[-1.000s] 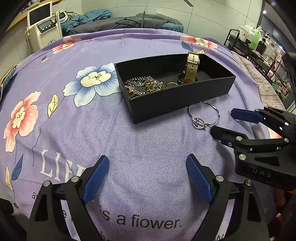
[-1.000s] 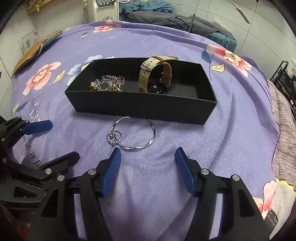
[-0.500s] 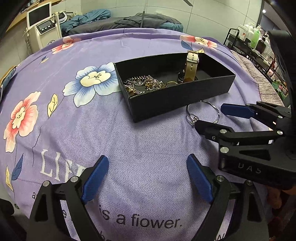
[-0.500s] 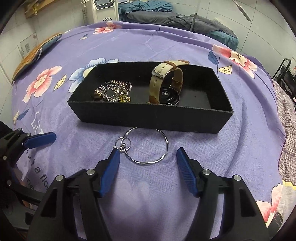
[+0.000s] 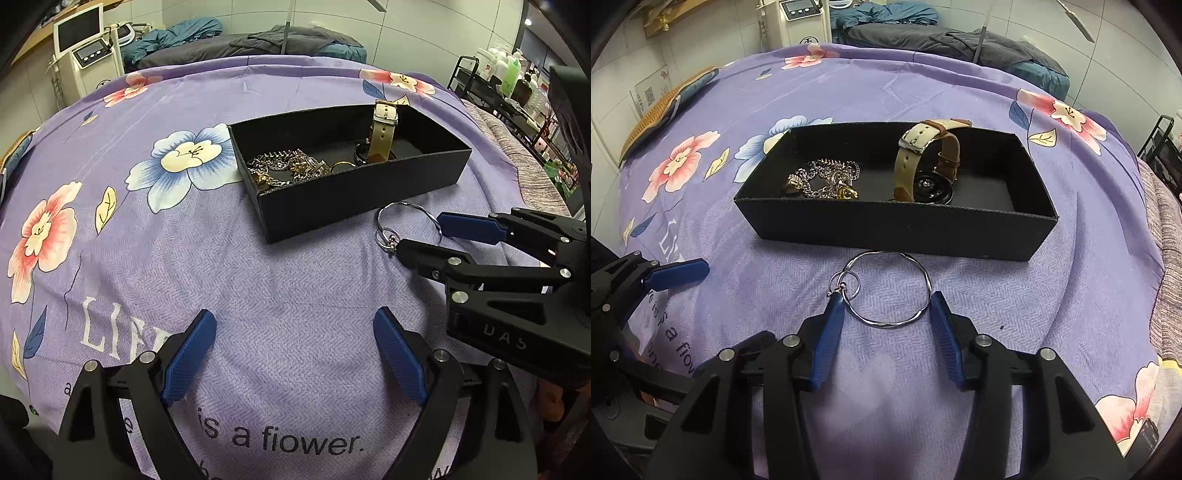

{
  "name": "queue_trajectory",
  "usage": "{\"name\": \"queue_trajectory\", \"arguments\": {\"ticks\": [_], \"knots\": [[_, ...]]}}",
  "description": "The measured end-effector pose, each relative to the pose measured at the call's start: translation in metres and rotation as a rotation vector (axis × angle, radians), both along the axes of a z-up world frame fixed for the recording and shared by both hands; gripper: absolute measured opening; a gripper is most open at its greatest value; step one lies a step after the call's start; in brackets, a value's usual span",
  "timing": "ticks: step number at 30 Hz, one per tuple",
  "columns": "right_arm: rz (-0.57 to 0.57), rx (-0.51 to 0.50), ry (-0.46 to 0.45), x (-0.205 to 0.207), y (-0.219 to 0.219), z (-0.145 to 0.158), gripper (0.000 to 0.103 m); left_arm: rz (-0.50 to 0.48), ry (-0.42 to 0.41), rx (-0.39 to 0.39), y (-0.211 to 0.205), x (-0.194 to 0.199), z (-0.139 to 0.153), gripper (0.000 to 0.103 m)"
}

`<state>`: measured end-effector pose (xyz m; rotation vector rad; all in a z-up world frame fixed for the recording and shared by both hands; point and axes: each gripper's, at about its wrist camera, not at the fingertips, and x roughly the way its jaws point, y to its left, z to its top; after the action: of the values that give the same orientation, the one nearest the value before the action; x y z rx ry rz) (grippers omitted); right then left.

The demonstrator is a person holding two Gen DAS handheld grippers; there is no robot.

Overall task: Organize jewelry
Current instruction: 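Grasp the small silver ring with the left gripper while the right gripper holds the hoop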

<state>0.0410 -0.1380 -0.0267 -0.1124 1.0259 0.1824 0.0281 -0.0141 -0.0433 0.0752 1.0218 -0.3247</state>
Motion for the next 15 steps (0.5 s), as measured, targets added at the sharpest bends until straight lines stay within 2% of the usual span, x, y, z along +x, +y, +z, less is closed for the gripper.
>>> {"name": "queue_trajectory", "arguments": {"ticks": [6, 11, 15], "knots": [[-0.023, 0.034, 0.007, -0.007, -0.009, 0.004, 0.049, 0.004, 0.001, -0.004, 0.000, 0.001, 0.002, 0.083], [-0.059, 0.021, 0.009, -0.018, -0.021, 0.009, 0.049, -0.028, -0.008, -0.019, -0.008, 0.001, 0.007, 0.070], [-0.093, 0.020, 0.017, -0.024, -0.034, 0.009, 0.049, -0.088, -0.018, -0.030, -0.024, 0.001, 0.012, 0.065]]}}
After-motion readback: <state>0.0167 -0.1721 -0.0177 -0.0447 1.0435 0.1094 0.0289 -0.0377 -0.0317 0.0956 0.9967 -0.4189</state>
